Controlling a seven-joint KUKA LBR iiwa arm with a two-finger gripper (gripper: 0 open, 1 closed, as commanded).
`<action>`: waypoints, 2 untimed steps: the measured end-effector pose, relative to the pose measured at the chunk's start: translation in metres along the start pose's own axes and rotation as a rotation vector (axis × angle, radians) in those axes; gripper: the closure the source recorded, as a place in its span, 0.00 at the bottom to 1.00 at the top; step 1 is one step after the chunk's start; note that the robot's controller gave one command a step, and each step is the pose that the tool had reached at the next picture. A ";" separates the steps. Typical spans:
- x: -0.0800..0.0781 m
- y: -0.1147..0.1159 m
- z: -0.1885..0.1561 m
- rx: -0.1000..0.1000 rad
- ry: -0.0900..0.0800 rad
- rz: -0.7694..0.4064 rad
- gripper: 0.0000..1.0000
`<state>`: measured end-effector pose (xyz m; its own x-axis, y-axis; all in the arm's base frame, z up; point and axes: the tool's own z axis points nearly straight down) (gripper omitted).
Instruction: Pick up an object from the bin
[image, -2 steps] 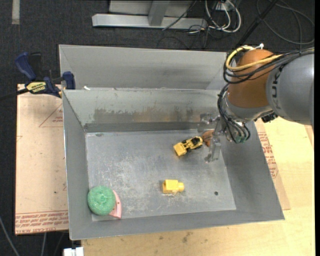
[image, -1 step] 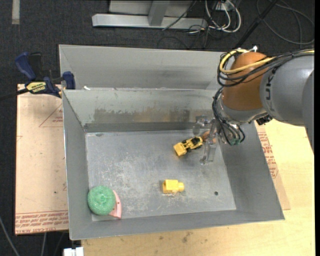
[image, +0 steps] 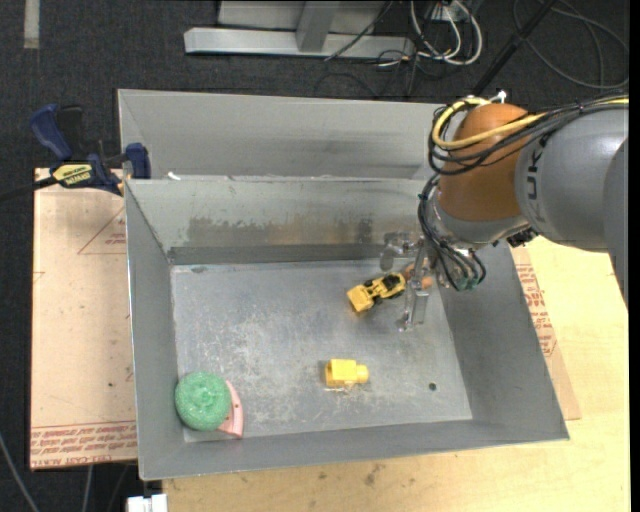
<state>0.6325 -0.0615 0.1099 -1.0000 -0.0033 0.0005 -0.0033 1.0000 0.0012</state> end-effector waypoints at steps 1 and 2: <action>-0.017 0.023 0.040 0.000 -0.003 -0.048 1.00; -0.017 0.023 0.040 0.001 -0.003 -0.049 1.00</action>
Offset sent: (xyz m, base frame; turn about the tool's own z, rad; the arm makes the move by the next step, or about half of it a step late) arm 0.0000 0.0000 0.0000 0.0000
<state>0.6493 -0.0385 0.0700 -0.9986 -0.0519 -0.0030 -0.0519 0.9987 0.0006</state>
